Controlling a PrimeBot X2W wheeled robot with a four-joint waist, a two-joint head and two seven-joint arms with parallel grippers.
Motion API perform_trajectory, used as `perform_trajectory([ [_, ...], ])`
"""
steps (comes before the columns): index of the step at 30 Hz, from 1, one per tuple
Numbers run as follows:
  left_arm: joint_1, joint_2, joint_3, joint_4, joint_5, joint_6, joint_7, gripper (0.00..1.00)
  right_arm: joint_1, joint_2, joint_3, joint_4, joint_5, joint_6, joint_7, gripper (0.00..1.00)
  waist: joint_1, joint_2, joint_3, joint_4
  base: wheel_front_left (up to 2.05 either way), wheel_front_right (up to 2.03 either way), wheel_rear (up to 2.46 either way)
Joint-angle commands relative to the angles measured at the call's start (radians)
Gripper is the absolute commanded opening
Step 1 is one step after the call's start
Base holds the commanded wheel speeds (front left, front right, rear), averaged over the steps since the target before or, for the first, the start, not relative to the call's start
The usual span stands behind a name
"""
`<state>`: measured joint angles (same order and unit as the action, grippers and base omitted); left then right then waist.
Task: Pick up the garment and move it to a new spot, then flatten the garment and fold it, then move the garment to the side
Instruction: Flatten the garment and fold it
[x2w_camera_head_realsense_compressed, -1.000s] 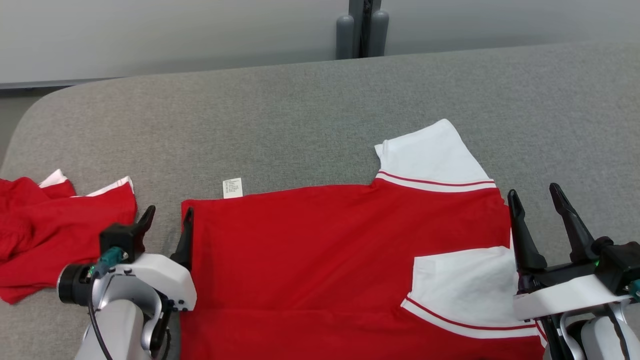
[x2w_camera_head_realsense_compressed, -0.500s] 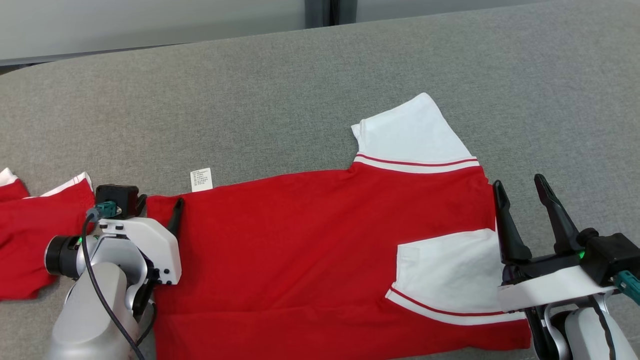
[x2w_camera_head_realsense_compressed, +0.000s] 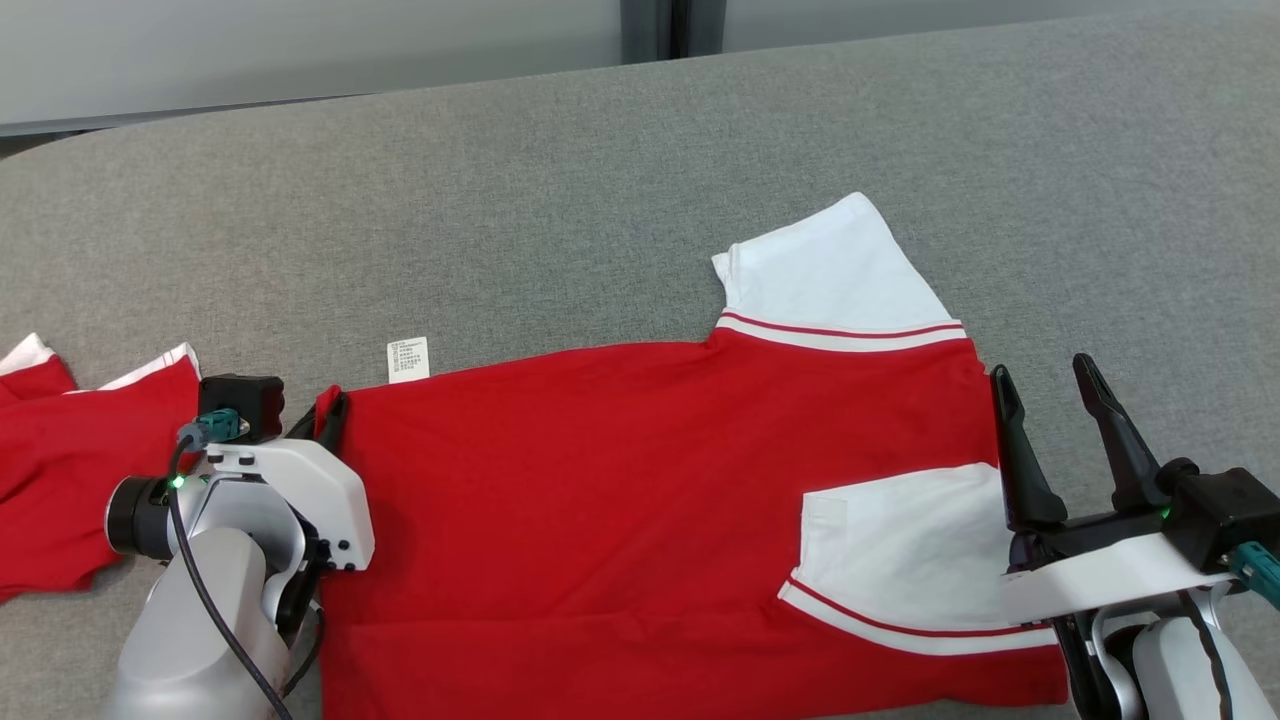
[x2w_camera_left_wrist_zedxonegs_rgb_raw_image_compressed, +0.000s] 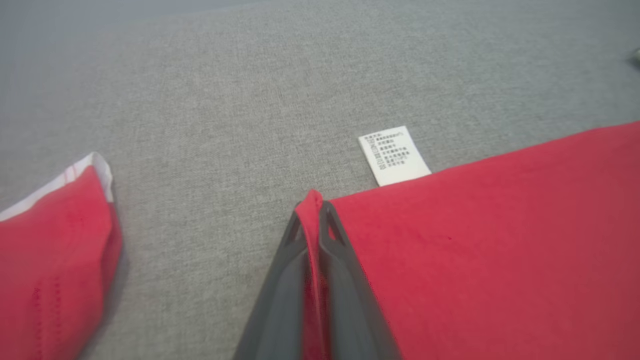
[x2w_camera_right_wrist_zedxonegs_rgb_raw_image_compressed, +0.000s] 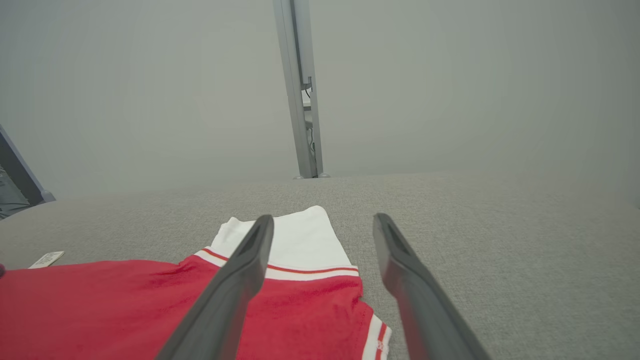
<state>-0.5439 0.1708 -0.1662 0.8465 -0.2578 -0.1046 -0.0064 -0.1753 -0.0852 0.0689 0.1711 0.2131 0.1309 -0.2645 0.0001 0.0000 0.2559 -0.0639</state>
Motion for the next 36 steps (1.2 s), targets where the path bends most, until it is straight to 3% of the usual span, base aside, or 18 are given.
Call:
perform_trajectory([
  [1,-0.019,0.001,0.000,0.008,-0.011,-0.001,-0.018,0.00,-0.002,-0.007,-0.002,0.004,0.002,0.000,-0.001,1.00,-0.0001,0.0000,-0.007,0.006,0.00,0.00,0.00],
  [9,-0.007,-0.021,-0.024,0.025,-0.013,-0.007,-0.051,0.00,-0.041,-0.044,-0.010,0.043,0.024,0.000,0.003,1.00,-0.0001,0.0000,-0.030,0.030,0.00,0.00,0.00],
  [16,-0.026,-0.044,-0.058,0.030,-0.009,-0.010,-0.078,0.00,-0.206,-0.112,0.003,0.130,0.092,0.000,0.122,1.00,-0.0001,0.0000,-0.019,0.070,0.00,0.00,0.00],
  [26,-0.084,-0.075,-0.118,0.028,0.000,-0.018,-0.117,0.00,-0.533,-0.179,0.043,0.458,0.266,0.000,0.380,1.00,-0.0001,0.0000,0.060,0.148,0.00,0.00,0.00],
  [36,-0.165,-0.104,-0.179,0.040,-0.011,-0.023,-0.154,0.00,-0.738,-0.236,0.176,0.709,0.309,0.000,0.401,1.00,-0.0001,0.0000,0.139,0.209,0.00,0.00,0.00],
])
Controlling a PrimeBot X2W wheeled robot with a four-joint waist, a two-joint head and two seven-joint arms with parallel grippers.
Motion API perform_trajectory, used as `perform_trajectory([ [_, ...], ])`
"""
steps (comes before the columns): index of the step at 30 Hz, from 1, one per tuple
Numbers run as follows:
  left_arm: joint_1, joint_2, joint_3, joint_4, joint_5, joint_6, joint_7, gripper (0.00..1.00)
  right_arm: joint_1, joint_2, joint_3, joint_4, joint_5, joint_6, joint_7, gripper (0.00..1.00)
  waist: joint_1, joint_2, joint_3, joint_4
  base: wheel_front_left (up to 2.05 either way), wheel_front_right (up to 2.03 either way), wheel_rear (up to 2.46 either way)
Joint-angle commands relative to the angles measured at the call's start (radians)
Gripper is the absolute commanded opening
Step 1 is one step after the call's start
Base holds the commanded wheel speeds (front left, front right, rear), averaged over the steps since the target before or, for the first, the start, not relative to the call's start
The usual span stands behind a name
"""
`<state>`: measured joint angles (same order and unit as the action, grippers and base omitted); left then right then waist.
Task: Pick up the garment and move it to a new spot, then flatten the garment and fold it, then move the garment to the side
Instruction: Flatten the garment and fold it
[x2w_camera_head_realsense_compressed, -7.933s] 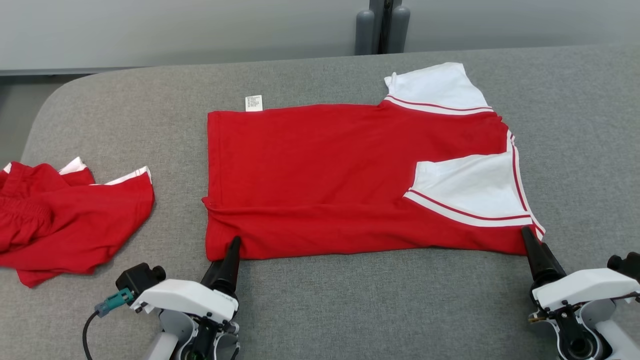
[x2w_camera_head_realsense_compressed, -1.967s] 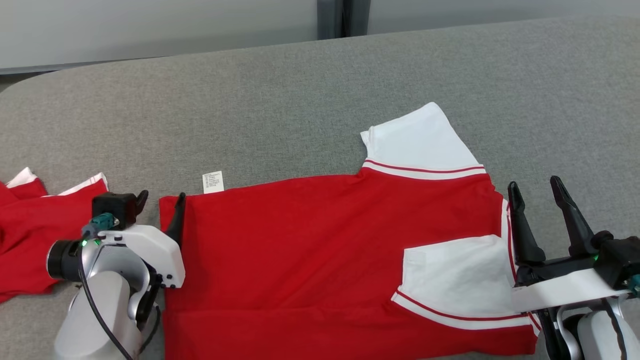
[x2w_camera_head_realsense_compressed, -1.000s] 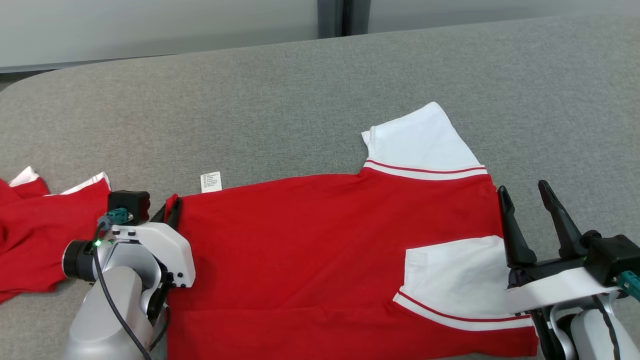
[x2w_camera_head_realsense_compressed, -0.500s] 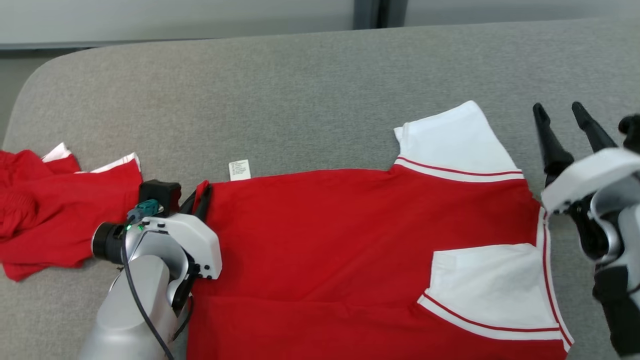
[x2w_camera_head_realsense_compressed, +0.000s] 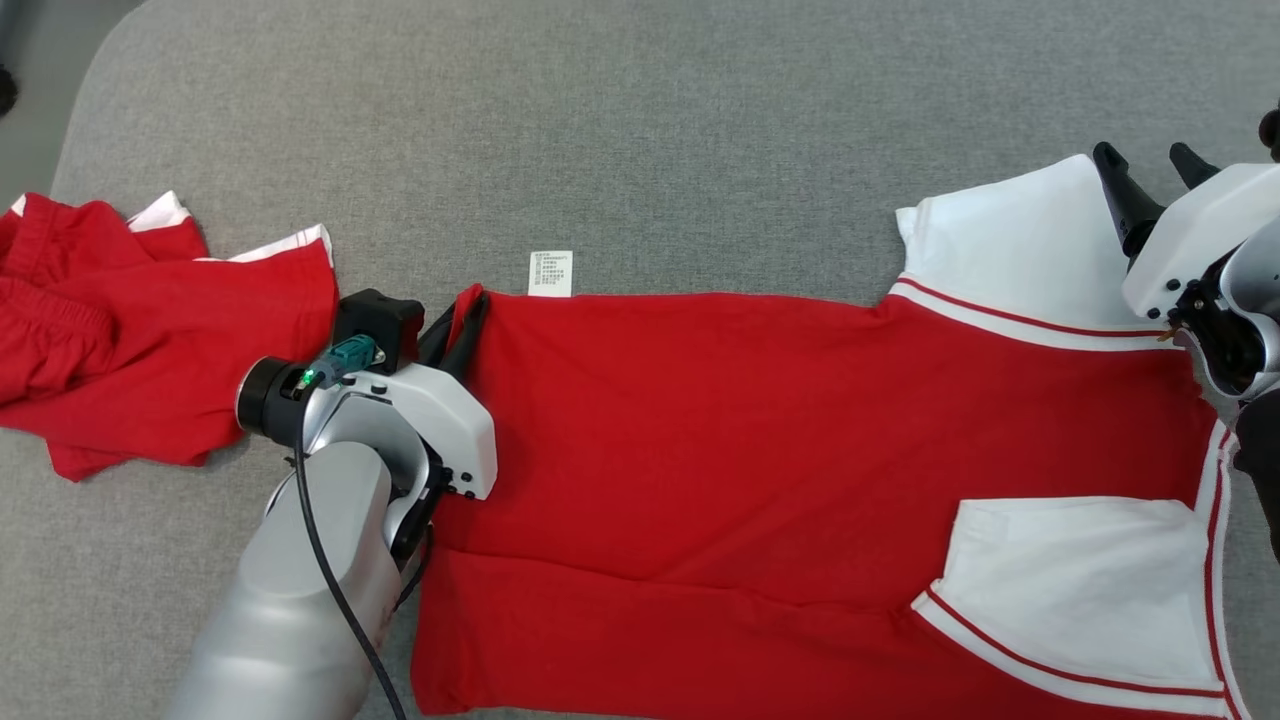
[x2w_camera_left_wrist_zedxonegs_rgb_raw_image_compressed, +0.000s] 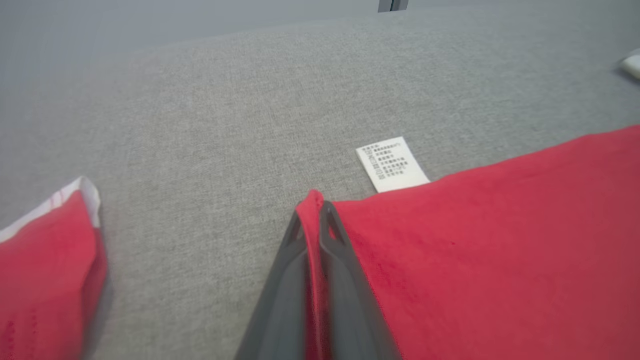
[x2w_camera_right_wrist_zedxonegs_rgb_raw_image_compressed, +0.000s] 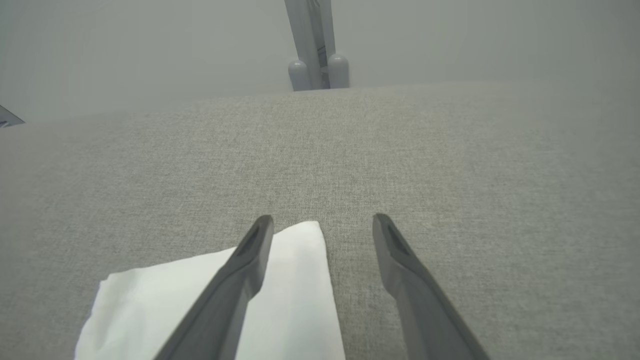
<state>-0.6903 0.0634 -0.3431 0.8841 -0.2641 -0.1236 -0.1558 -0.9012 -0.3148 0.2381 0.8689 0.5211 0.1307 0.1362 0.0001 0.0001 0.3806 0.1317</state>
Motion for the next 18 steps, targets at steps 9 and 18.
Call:
perform_trajectory([
  [9,-0.055,-0.005,-0.047,0.027,-0.019,-0.004,-0.027,0.00,-0.100,-0.027,0.137,0.143,0.020,0.000,0.000,1.00,-0.0001,-0.0001,0.050,0.038,0.00,0.00,0.00],
  [18,-0.074,-0.006,-0.063,0.057,-0.032,-0.002,-0.043,0.00,-0.134,-0.020,0.212,0.209,0.071,0.000,-0.006,1.00,-0.0001,-0.0001,0.064,0.043,0.00,0.00,0.00],
])
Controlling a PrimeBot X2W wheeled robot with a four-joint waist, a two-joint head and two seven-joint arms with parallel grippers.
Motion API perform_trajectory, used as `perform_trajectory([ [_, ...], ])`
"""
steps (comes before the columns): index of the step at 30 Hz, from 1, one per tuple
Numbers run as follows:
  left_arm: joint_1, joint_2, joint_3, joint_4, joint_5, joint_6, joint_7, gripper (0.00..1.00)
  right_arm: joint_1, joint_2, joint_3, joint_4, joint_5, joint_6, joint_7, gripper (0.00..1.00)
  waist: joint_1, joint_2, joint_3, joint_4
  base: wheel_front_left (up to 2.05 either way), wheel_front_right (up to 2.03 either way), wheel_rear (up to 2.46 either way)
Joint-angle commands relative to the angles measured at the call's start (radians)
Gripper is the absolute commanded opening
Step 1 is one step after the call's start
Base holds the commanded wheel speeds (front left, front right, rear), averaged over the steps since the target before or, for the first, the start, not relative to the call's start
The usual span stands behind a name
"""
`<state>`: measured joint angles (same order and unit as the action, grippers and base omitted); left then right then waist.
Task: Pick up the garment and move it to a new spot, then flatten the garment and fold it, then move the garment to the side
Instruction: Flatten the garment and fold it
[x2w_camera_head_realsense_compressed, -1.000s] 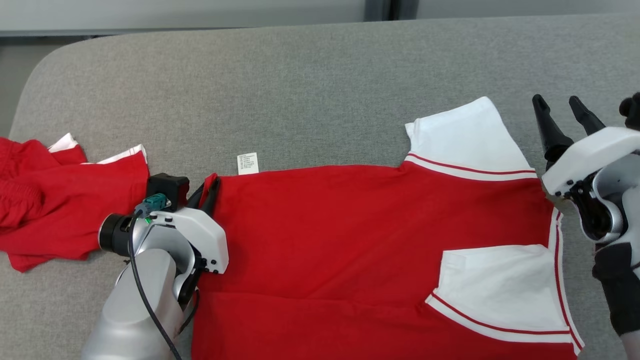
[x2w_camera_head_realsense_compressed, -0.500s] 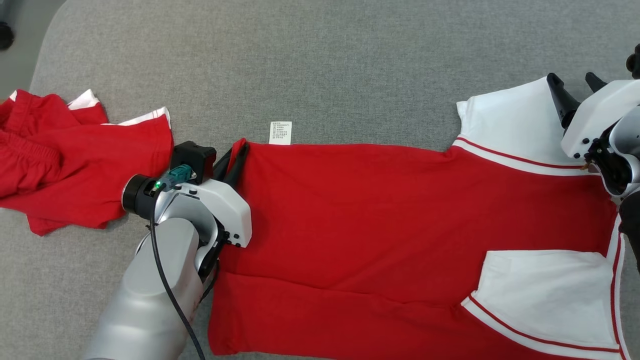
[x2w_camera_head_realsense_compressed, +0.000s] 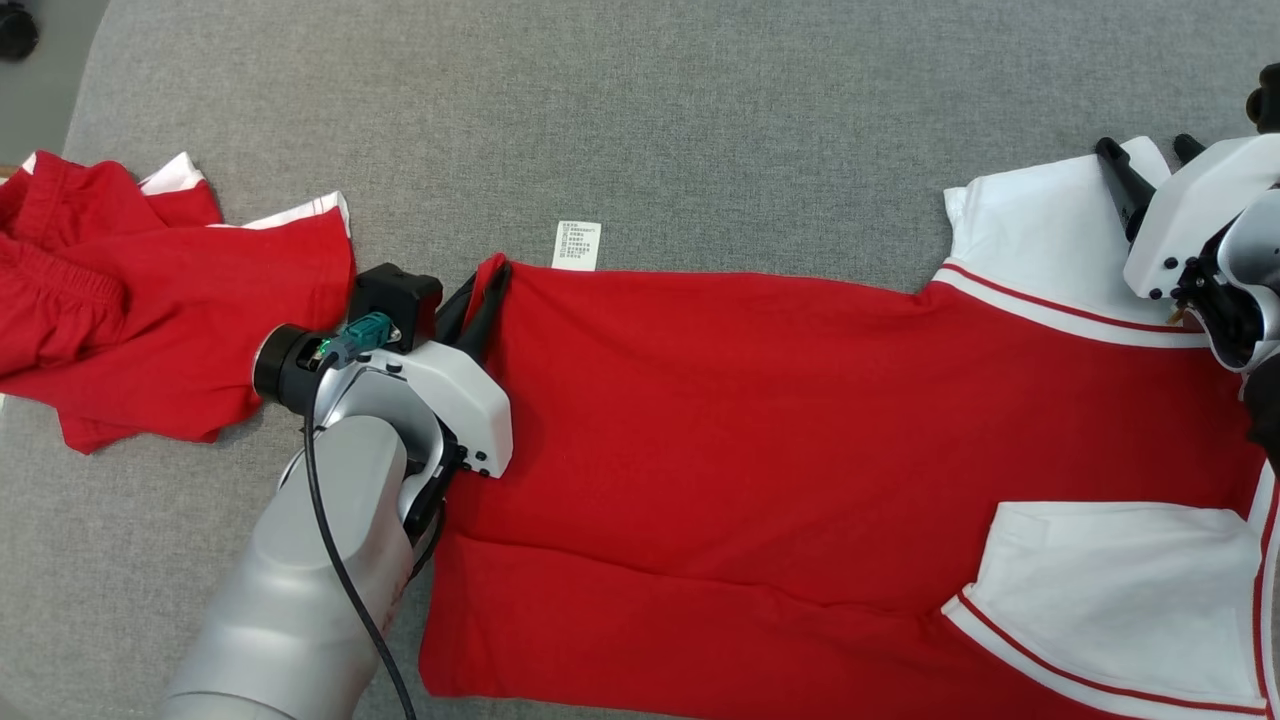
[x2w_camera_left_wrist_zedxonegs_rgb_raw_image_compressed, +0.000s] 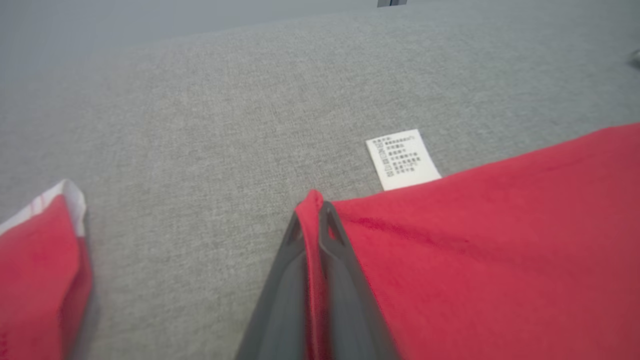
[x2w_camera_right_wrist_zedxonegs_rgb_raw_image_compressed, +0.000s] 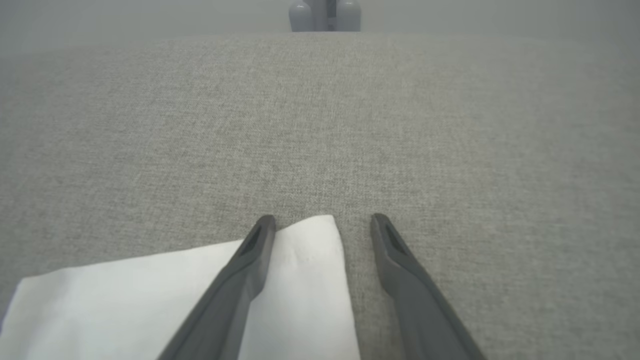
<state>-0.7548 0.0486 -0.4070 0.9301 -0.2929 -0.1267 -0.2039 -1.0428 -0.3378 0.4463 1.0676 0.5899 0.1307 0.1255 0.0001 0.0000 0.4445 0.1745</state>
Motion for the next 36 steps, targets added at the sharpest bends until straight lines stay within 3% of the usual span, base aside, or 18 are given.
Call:
perform_trajectory([
  [1,-0.010,0.009,-0.001,0.014,-0.005,0.001,0.004,0.00,0.005,0.003,0.012,0.015,0.007,0.000,0.004,0.93,-0.0001,0.0000,0.001,0.000,0.00,0.00,0.00],
  [2,-0.011,0.008,-0.003,0.017,-0.007,0.001,0.003,0.00,0.004,0.003,0.020,0.020,0.014,0.000,0.005,0.51,-0.0001,0.0000,0.001,-0.001,0.00,0.00,0.00],
  [4,-0.014,0.008,-0.005,0.022,-0.009,0.001,-0.003,0.00,0.004,0.005,0.054,0.019,0.012,0.000,0.006,0.00,-0.0001,0.0000,0.003,-0.002,0.00,0.00,0.00],
  [26,-0.014,0.026,-0.021,0.094,-0.022,0.020,-0.044,0.00,0.038,-0.045,0.265,-0.076,0.169,0.000,-0.167,0.00,-0.0001,0.0000,-0.082,-0.040,0.00,0.00,0.00],
  [36,0.022,0.055,-0.076,0.100,0.039,0.069,-0.057,0.00,0.114,-0.073,0.338,-0.170,0.231,0.000,-0.268,0.00,-0.0001,0.0000,-0.162,-0.079,0.00,0.00,0.00],
])
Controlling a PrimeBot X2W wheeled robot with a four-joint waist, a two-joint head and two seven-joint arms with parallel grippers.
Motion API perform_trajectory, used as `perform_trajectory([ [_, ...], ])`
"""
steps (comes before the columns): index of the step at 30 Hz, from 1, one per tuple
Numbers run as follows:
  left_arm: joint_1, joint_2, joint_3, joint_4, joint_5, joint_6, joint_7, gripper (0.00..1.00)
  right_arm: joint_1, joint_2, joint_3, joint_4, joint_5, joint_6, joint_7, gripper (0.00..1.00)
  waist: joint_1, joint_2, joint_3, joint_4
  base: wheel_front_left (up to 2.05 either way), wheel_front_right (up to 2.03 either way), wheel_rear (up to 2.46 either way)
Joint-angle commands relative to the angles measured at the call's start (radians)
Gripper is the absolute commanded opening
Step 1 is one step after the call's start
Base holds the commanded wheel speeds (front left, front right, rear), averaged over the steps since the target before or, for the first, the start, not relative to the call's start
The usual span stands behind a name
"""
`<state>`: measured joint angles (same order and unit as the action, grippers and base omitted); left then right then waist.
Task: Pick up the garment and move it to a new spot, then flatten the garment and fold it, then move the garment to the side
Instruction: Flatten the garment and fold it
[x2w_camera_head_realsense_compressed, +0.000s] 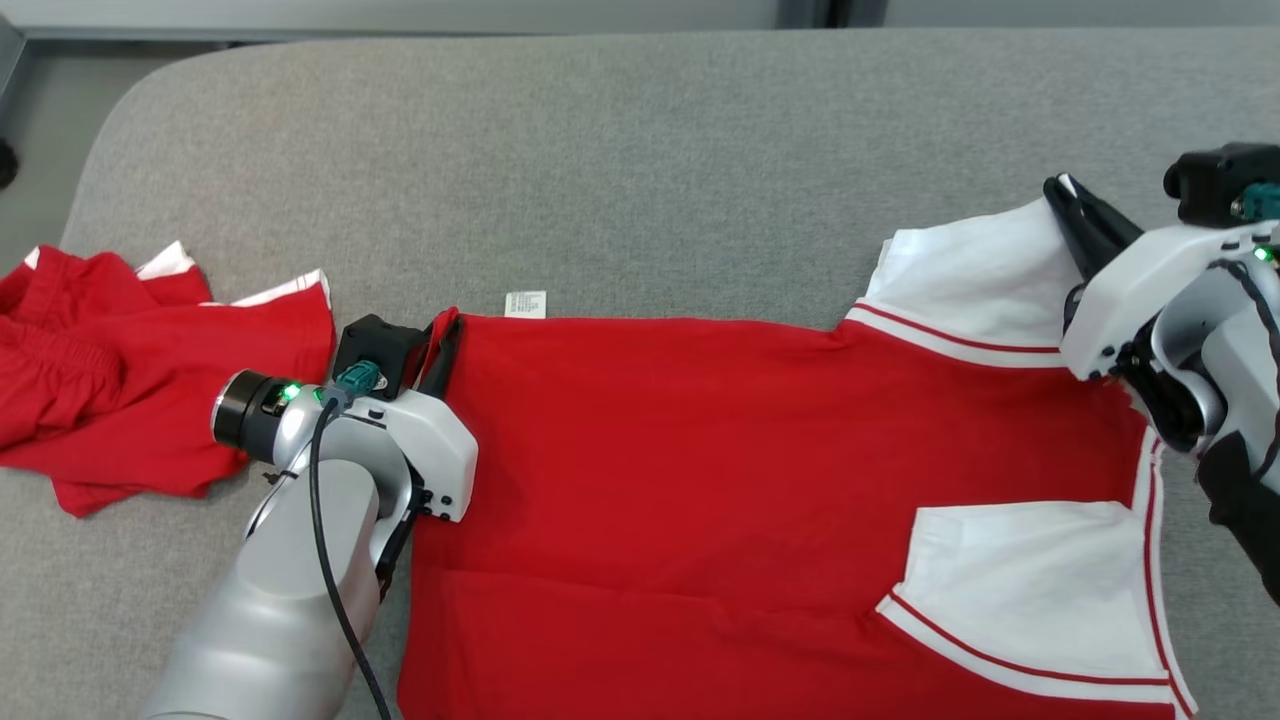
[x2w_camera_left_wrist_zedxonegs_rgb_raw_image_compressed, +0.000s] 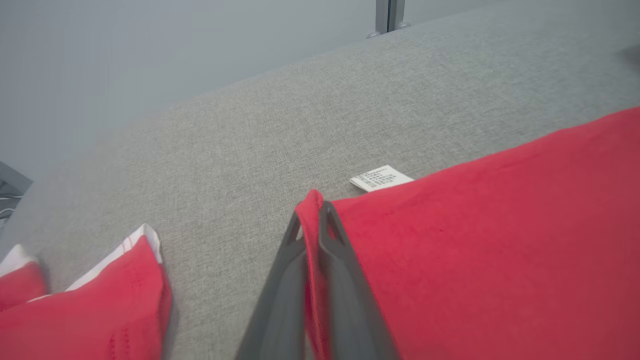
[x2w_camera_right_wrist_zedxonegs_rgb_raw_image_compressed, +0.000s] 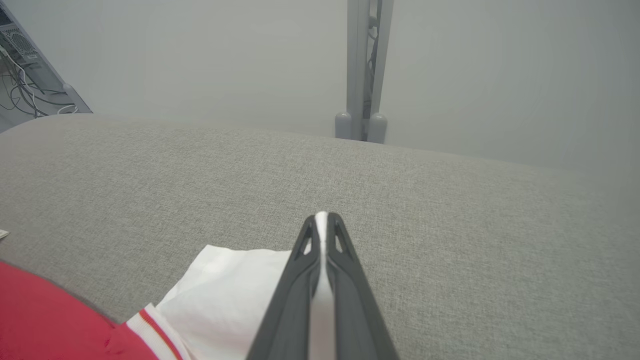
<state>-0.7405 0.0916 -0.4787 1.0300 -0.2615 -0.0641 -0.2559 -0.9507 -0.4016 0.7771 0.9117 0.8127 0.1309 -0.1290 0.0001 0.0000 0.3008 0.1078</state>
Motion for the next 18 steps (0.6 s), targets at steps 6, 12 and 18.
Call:
perform_trajectory([
  [6,0.032,0.025,-0.023,-0.006,0.024,0.017,-0.008,0.00,0.073,-0.031,0.041,-0.067,0.027,0.000,-0.027,0.00,-0.0001,0.0000,-0.057,-0.026,0.00,0.00,0.00],
  [12,0.076,0.048,-0.041,-0.022,0.031,0.005,-0.008,0.00,0.143,-0.054,0.053,-0.136,0.043,0.000,-0.033,0.00,-0.0001,0.0000,-0.098,-0.037,0.00,0.00,0.00],
  [18,0.117,0.071,-0.070,-0.043,0.048,0.004,-0.009,0.00,0.235,-0.075,0.032,-0.179,0.030,0.000,-0.037,0.00,-0.0001,0.0000,-0.138,-0.037,0.00,0.00,0.00],
])
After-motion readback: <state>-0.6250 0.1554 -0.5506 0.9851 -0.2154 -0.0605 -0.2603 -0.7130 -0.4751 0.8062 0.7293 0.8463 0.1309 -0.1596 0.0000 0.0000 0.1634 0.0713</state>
